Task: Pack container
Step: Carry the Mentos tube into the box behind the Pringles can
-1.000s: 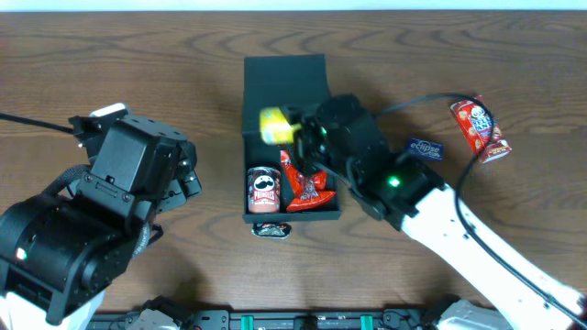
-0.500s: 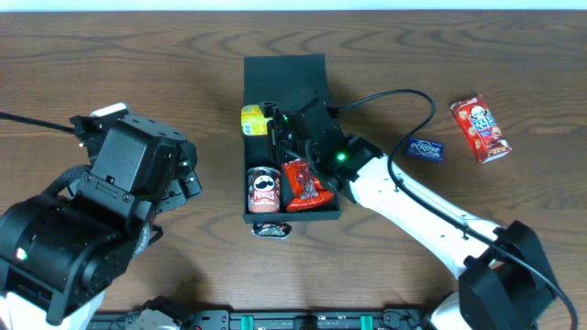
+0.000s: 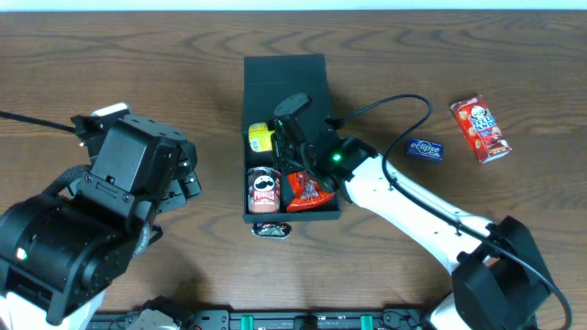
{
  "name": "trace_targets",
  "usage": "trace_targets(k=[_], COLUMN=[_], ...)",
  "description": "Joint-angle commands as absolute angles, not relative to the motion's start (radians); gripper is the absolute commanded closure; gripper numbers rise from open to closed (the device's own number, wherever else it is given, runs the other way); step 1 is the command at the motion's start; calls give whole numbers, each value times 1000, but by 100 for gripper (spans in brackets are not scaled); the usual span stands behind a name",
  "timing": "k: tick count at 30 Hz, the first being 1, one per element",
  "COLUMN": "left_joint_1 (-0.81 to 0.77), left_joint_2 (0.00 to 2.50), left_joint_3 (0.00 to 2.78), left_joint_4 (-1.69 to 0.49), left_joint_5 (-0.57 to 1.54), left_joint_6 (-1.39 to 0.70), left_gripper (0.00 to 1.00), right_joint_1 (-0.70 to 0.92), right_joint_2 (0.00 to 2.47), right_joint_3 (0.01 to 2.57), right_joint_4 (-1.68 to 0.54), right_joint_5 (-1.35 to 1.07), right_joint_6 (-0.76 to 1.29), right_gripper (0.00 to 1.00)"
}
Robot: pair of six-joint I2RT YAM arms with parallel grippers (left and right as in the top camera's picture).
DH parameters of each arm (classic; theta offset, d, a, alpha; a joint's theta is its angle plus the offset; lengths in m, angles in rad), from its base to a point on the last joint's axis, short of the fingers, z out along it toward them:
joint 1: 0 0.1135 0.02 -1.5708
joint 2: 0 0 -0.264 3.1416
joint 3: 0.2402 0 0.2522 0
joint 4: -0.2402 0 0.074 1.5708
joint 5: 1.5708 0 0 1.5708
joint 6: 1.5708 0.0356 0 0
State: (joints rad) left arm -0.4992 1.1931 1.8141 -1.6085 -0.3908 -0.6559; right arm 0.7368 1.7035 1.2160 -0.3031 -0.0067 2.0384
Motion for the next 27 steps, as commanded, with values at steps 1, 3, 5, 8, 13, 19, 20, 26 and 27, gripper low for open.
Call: trace_targets(k=[1,3,5,8,13,19,20,26,27], left_joint_1=[-495,-495,-495,-495,-495,-495,-495,-495,-495], left_joint_2=[1195,1195,1195,1195,1195,1195,1195,1195,1195], left_joint_3=[1815,1815,1815,1815,1815,1815,1815,1815,1815], left_joint_4=[-1645,-1646,-1648,-1657,-1671,-1671,-1671,-1671,-1671], left_joint_5=[-378,-368,-369,-369,-369,-369,-369,-368,-369], left_joint_6=[-650,-650,-649,-649,-627,-627,-627,-627,-627], left_gripper=[5,5,5,5,5,5,5,5,5], right_joint_1=[748,746,745,737,720,720,722,730,729], right_joint_2=[1743,1777,1813,1839,1840,1840,1840,1840,1840], right_joint_3=[1230,1230,1230,1230,1230,1230,1230,1229,1230], right_joint_4=[-292,-249,-193,-169,-215,-251,-255,-257,-257], right_joint_5=[-13,-67,-104,-114,-109,-109,-109,-109,-109], right_joint_6=[2051,2051,2051,2051,2051,2051,2051,2051,2051], right_gripper=[98,99,98,98,98,98,98,99,98])
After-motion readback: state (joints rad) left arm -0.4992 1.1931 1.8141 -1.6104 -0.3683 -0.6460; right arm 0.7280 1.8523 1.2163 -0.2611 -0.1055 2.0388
